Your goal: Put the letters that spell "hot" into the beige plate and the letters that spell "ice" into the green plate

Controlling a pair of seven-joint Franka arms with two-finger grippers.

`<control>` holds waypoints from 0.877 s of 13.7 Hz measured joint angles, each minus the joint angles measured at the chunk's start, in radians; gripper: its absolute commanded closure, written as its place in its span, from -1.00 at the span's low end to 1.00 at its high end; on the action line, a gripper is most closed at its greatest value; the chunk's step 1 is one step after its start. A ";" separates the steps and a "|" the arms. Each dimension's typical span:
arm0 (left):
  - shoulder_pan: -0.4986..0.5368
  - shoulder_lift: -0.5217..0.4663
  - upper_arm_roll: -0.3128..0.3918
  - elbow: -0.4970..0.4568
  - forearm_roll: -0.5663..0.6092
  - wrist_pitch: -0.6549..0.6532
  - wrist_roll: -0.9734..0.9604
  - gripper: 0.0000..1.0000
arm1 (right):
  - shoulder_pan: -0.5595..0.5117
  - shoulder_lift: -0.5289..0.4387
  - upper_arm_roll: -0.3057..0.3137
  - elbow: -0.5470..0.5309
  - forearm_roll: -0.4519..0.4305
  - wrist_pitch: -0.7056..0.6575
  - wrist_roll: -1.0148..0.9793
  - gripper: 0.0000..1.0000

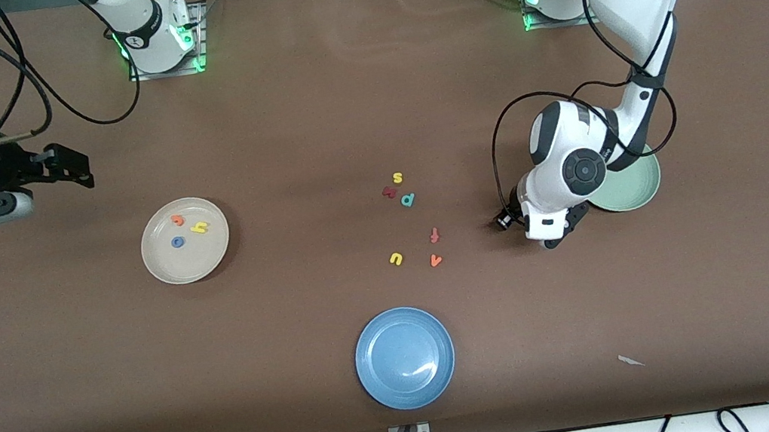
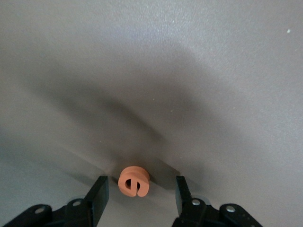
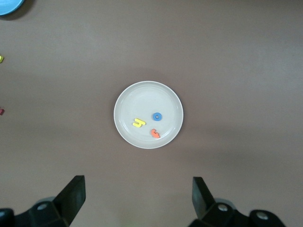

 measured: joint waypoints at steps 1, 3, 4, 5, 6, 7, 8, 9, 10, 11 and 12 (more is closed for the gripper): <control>-0.001 0.003 0.000 0.000 0.000 0.000 0.000 -0.25 | 0.000 -0.012 -0.009 0.000 0.000 -0.005 0.000 -1.00; -0.001 0.003 0.001 0.002 0.000 0.000 0.000 -0.07 | -0.001 -0.019 -0.035 0.000 0.000 -0.008 -0.001 -1.00; -0.001 0.003 0.001 0.002 0.000 0.000 -0.001 0.02 | -0.001 -0.017 -0.043 0.000 0.000 -0.008 -0.002 -1.00; -0.001 0.003 0.001 0.004 0.000 0.000 -0.001 0.14 | -0.001 -0.015 -0.047 0.000 0.000 -0.008 -0.002 -1.00; -0.001 0.003 0.001 0.004 0.000 0.000 -0.001 0.24 | -0.001 -0.015 -0.047 0.000 0.000 -0.008 -0.002 -1.00; -0.001 0.003 0.001 0.007 0.000 0.000 -0.001 0.26 | 0.000 -0.015 -0.046 0.001 0.000 -0.008 -0.002 -1.00; -0.002 0.003 0.001 0.009 0.000 0.000 -0.001 0.39 | 0.000 -0.014 -0.046 0.002 0.000 -0.008 -0.002 -1.00; -0.002 0.003 0.001 0.009 0.000 0.000 -0.001 0.42 | 0.000 -0.014 -0.046 0.003 0.000 -0.008 -0.002 -1.00; -0.001 0.003 0.001 0.009 0.000 0.000 -0.001 0.51 | 0.000 -0.013 -0.046 0.003 0.000 -0.008 -0.002 -1.00; -0.002 0.003 0.000 0.010 0.000 -0.001 -0.001 0.54 | 0.000 -0.012 -0.046 0.003 -0.001 -0.008 -0.002 -1.00; -0.002 0.003 0.000 0.010 0.000 -0.001 -0.001 0.56 | 0.000 -0.011 -0.046 0.003 -0.002 -0.008 -0.002 -1.00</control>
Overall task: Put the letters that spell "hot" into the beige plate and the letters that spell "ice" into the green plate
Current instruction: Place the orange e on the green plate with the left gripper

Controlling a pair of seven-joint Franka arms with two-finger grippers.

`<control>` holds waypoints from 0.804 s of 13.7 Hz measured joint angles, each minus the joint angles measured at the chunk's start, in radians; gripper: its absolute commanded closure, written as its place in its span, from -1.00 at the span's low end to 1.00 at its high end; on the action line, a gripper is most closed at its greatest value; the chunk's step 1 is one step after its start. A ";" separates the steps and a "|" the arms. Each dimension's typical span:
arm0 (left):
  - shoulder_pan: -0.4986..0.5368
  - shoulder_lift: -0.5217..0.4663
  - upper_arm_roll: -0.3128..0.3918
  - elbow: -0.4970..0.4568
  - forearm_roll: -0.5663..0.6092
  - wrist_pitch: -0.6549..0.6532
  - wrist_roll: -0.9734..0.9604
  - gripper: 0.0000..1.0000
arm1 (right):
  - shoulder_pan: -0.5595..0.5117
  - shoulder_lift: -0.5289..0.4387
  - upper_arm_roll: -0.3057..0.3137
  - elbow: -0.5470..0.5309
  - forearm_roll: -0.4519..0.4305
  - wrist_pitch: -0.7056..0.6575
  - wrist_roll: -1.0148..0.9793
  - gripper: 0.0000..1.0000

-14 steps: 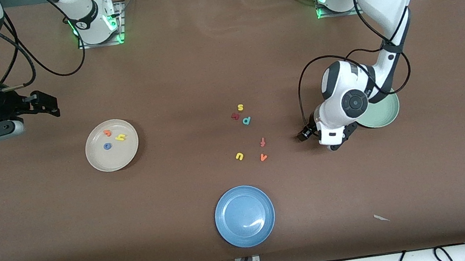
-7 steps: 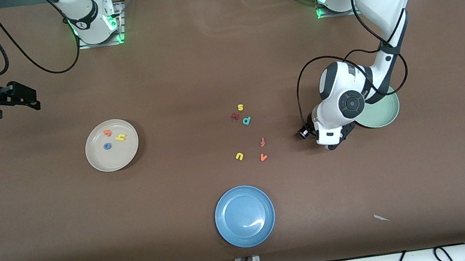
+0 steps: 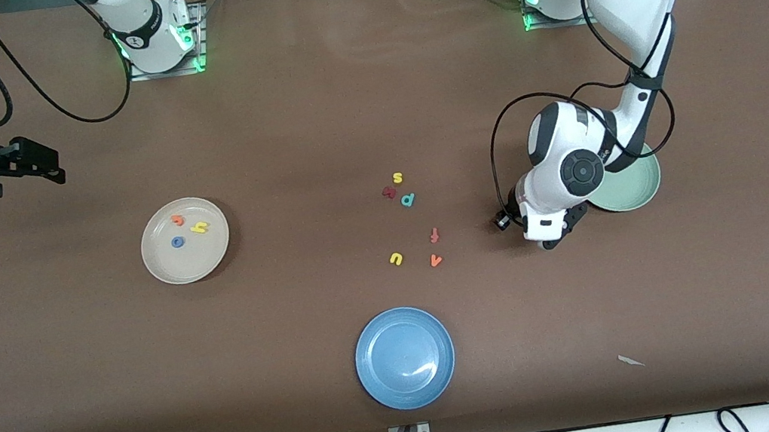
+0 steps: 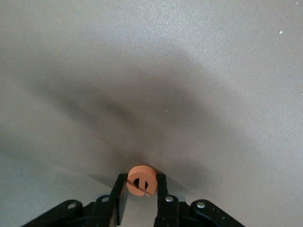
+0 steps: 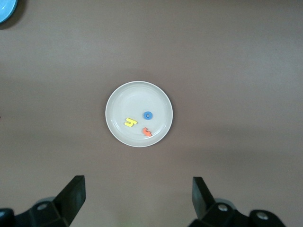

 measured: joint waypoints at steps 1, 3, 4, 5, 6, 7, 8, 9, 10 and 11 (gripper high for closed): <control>0.000 0.000 0.000 0.000 0.000 0.000 0.000 0.68 | 0.000 0.001 0.000 0.000 -0.002 0.000 0.000 -1.00; 0.000 0.000 0.000 0.000 0.000 -0.001 0.000 0.91 | 0.000 0.002 0.000 0.000 -0.004 0.000 0.000 -1.00; 0.000 0.000 0.000 0.001 0.000 -0.001 0.000 0.97 | 0.000 0.003 0.000 0.000 -0.004 0.000 0.000 -1.00; 0.001 -0.001 0.001 0.002 0.000 -0.003 0.002 1.00 | 0.000 0.006 0.000 0.000 -0.004 0.000 0.000 -1.00; 0.003 -0.004 0.006 0.005 0.004 -0.017 0.012 1.00 | 0.000 0.010 0.000 0.000 -0.004 0.000 0.000 -1.00; 0.011 -0.016 0.012 0.013 0.005 -0.054 0.042 1.00 | 0.000 0.016 0.000 0.001 -0.004 0.000 0.000 -1.00; 0.029 -0.042 0.015 0.025 0.006 -0.111 0.094 1.00 | 0.000 0.021 0.000 0.003 -0.004 0.001 0.000 -1.00; 0.057 -0.082 0.016 0.037 0.006 -0.185 0.158 1.00 | 0.000 0.024 -0.001 0.010 -0.004 0.001 0.000 -1.00; 0.091 -0.133 0.017 0.044 0.006 -0.266 0.226 1.00 | 0.000 0.025 -0.001 0.019 -0.004 0.001 0.000 -1.00; 0.127 -0.185 0.019 0.045 0.007 -0.342 0.298 1.00 | 0.000 0.025 -0.002 0.028 -0.004 0.001 0.000 -1.00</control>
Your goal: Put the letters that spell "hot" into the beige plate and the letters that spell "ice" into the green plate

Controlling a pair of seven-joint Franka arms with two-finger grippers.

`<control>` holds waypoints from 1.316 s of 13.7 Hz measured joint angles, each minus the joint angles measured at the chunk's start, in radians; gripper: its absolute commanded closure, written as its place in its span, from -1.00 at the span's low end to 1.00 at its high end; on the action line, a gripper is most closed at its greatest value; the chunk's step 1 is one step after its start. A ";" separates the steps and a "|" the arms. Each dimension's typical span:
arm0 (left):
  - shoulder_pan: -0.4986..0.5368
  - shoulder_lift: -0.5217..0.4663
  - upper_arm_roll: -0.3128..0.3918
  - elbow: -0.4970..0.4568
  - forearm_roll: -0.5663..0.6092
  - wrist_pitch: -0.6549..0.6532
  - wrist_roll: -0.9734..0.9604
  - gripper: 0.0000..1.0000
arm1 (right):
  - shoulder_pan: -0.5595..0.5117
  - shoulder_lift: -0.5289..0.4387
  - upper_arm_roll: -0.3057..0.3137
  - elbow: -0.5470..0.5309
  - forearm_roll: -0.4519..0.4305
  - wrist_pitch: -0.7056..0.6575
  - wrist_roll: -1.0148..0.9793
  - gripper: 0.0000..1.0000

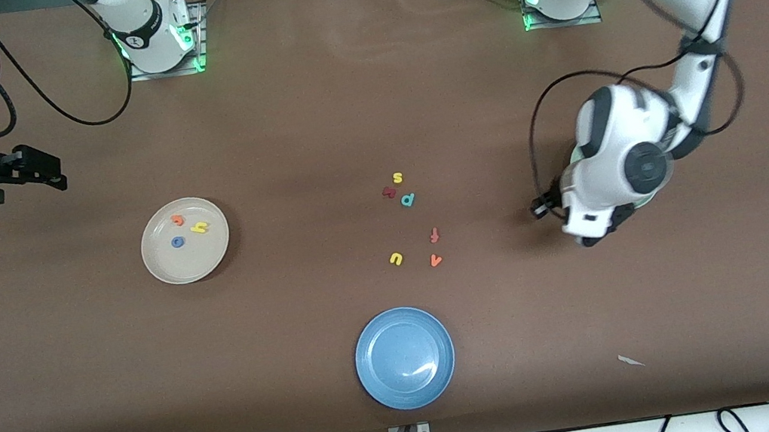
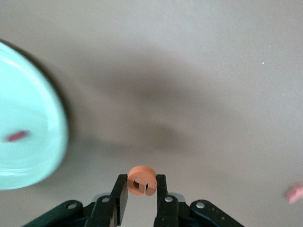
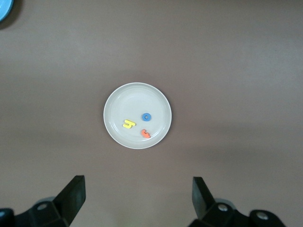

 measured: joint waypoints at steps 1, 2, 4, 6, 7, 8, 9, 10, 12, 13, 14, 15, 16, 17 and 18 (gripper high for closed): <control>0.036 -0.045 0.001 -0.001 0.000 -0.075 0.077 1.00 | 0.000 0.000 0.000 0.006 -0.001 0.000 0.000 -1.00; 0.071 -0.080 0.004 -0.004 0.001 -0.143 0.159 1.00 | 0.000 0.000 -0.001 0.009 -0.002 0.000 0.000 -1.00; 0.142 -0.107 0.009 -0.017 0.026 -0.228 0.314 1.00 | 0.000 0.001 -0.001 0.011 -0.006 0.000 0.000 -1.00; 0.201 -0.093 0.010 -0.051 0.118 -0.236 0.412 1.00 | -0.001 0.001 -0.001 0.011 -0.008 0.000 0.000 -1.00; 0.222 -0.074 0.010 -0.067 0.146 -0.231 0.444 1.00 | -0.001 0.001 -0.001 0.011 -0.008 0.000 0.000 -1.00; 0.241 -0.045 0.010 -0.078 0.159 -0.207 0.469 1.00 | -0.002 0.001 -0.001 0.011 -0.008 0.000 0.000 -1.00; 0.256 -0.010 0.011 -0.084 0.160 -0.166 0.487 0.95 | -0.002 0.002 -0.001 0.011 -0.008 0.000 0.000 -1.00; 0.267 0.024 0.010 -0.084 0.160 -0.131 0.497 0.65 | -0.002 0.002 -0.002 0.011 -0.008 0.000 0.000 -1.00; 0.272 0.065 0.009 -0.082 0.160 -0.101 0.504 -0.99 | -0.002 0.002 -0.004 0.012 -0.010 0.000 0.000 -1.00; 0.272 0.067 0.006 -0.079 0.160 -0.098 0.504 -1.00 | -0.002 0.003 -0.004 0.012 -0.012 0.000 0.000 -1.00; 0.271 0.063 0.004 -0.071 0.160 -0.098 0.504 -1.00 | -0.002 0.003 -0.004 0.012 -0.012 0.000 -0.001 -1.00; 0.271 0.052 0.003 -0.054 0.160 -0.100 0.504 -1.00 | -0.002 0.003 -0.004 0.012 -0.012 0.000 -0.001 -1.00; 0.271 0.030 0.003 -0.036 0.160 -0.112 0.504 -1.00 | -0.002 0.004 -0.004 0.012 -0.012 0.000 -0.001 -1.00; 0.271 0.000 0.003 -0.014 0.160 -0.141 0.504 -1.00 | -0.002 0.005 -0.004 0.012 -0.012 0.000 -0.001 -1.00; 0.271 -0.037 0.002 0.012 0.160 -0.187 0.504 -1.00 | -0.002 0.006 -0.004 0.012 -0.012 0.000 -0.001 -1.00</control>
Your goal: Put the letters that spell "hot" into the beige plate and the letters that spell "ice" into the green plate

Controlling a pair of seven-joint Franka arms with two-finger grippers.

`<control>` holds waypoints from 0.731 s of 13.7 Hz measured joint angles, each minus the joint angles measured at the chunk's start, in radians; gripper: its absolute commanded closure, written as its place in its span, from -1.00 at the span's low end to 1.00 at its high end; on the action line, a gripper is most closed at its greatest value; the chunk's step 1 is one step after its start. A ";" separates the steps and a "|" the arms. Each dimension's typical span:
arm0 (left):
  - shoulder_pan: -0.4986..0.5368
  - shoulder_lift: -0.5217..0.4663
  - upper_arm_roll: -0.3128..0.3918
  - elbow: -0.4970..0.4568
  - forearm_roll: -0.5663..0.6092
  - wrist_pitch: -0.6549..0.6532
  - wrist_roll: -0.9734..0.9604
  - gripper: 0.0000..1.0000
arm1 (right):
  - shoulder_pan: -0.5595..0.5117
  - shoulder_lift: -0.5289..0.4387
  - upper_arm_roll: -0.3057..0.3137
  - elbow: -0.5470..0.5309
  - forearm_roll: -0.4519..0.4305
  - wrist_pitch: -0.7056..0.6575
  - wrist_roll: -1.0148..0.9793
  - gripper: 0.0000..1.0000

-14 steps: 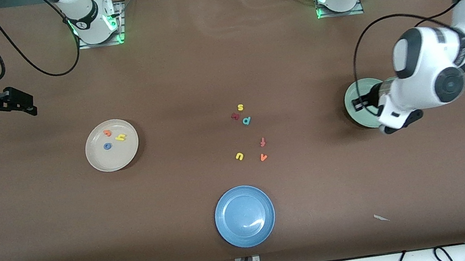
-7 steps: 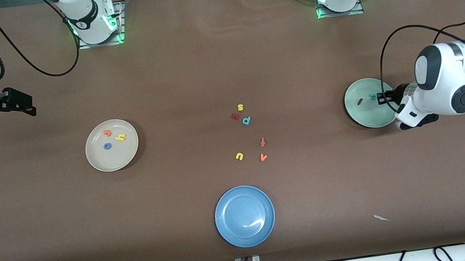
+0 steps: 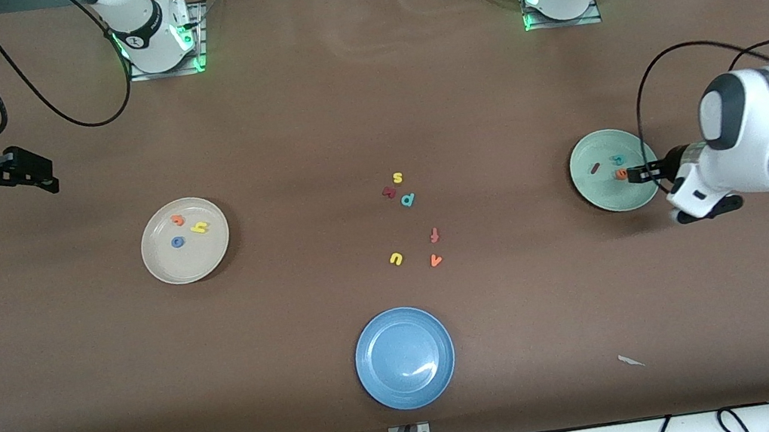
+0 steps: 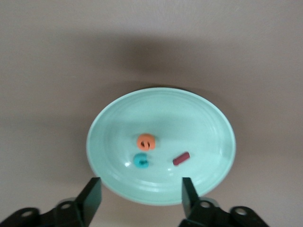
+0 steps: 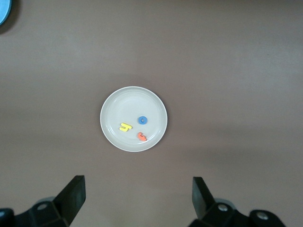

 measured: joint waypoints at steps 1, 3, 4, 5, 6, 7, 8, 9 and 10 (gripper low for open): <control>0.000 -0.038 0.000 0.033 0.000 -0.053 0.000 -1.00 | 0.000 0.001 0.000 0.000 0.000 0.000 0.000 -1.00; 0.000 -0.099 0.000 0.124 0.000 -0.167 0.000 -1.00 | 0.000 0.001 0.000 0.000 0.000 0.000 0.000 -1.00; 0.000 -0.117 0.000 0.178 0.000 -0.220 0.000 -1.00 | 0.000 0.001 0.000 0.000 0.000 0.000 0.000 -1.00; 0.001 -0.127 0.000 0.232 0.000 -0.270 0.000 -1.00 | 0.000 0.001 0.000 0.000 0.000 0.000 0.000 -1.00; 0.002 -0.132 0.000 0.283 0.000 -0.312 0.000 -1.00 | 0.000 0.001 -0.001 0.000 -0.001 0.000 0.000 -1.00; 0.003 -0.138 0.000 0.324 0.000 -0.340 0.000 -1.00 | 0.000 0.001 -0.001 0.000 -0.001 0.000 0.000 -1.00; 0.004 -0.151 0.000 0.353 0.000 -0.356 0.000 -1.00 | 0.000 0.002 -0.001 0.000 -0.001 0.000 0.000 -1.00; 0.004 -0.170 0.000 0.367 0.000 -0.363 0.000 -1.00 | 0.000 0.002 -0.001 0.000 -0.001 0.000 0.000 -1.00; 0.004 -0.193 -0.001 0.372 -0.003 -0.366 0.000 -0.99 | 0.000 0.002 -0.001 0.000 -0.001 -0.001 0.000 -1.00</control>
